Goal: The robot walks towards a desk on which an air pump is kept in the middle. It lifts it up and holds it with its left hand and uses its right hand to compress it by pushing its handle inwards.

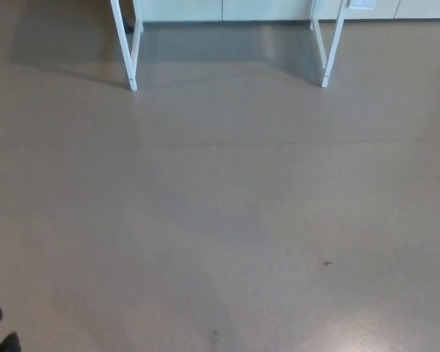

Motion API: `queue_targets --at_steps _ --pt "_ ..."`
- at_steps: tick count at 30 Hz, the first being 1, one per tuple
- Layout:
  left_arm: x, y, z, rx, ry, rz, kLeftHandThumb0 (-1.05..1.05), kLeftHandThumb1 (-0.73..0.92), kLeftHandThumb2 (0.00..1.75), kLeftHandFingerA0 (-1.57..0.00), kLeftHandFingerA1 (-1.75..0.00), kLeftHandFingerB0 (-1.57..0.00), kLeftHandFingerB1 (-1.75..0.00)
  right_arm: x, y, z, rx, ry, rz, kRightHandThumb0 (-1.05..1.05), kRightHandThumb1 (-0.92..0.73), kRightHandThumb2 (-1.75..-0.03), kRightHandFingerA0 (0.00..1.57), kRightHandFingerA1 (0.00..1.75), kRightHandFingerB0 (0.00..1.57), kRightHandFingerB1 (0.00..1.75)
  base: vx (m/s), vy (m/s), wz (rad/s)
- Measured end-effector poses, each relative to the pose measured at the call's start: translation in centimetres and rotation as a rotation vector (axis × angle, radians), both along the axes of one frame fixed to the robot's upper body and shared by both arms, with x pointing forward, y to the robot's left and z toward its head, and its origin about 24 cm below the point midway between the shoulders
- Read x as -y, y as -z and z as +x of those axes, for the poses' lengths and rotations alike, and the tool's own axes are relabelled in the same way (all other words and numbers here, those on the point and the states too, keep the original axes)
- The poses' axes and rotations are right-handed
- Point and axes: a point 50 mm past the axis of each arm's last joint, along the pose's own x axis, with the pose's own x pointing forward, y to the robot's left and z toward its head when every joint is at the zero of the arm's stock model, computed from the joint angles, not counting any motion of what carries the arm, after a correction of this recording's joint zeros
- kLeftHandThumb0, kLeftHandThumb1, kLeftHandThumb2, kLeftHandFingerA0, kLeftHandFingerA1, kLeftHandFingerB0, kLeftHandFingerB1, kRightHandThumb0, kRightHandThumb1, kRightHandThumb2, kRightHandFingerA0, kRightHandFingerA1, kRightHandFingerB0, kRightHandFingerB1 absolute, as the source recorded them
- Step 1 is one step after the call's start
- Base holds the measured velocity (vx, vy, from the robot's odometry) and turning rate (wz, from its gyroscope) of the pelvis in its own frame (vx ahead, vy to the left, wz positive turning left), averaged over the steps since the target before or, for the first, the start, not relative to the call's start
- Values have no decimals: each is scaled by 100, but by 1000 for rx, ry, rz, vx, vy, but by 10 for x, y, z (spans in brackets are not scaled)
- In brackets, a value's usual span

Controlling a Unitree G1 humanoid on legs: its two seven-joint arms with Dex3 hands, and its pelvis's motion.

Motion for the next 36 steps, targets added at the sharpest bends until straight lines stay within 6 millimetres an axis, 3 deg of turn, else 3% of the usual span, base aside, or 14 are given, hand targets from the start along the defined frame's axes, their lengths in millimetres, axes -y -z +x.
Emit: queue_targets --at_steps 2,12,20,28,29,36 --pt "-2 -5 7 50 -22 -14 -8 76 63 -50 -47 -45 -41 0 -1 -1 27 15 7 -24 -68 -61 73 48 41 38 -1 -44 30" --pt "-3 0 -1 79 -68 -73 -7 76 61 -54 -47 -45 -40 5 -6 -3 121 41 7 -25 -67 -60 74 47 41 38 86 134 -9" --pt "-11 -10 5 142 -92 -73 -7 78 62 -53 -49 -45 -41 1 -6 -2 153 40 23 -25 -67 -60 75 48 42 38 255 150 3" --pt "-13 -15 7 177 -88 -78 -8 78 64 -50 -47 -38 -39 2 -6 -3 161 43 19 -24 -68 -60 74 48 41 38 262 -88 13" --pt "-13 -15 7 178 -87 -79 -8 79 63 -55 -48 -44 -40 1 -5 -3 157 46 25 -25 -67 -60 75 48 41 37 389 -209 52" --pt "-10 -13 5 171 -67 -95 -11 72 63 -59 -50 -45 -42 6 -8 -1 176 46 14 -25 -68 -61 76 48 42 38 388 -92 10"
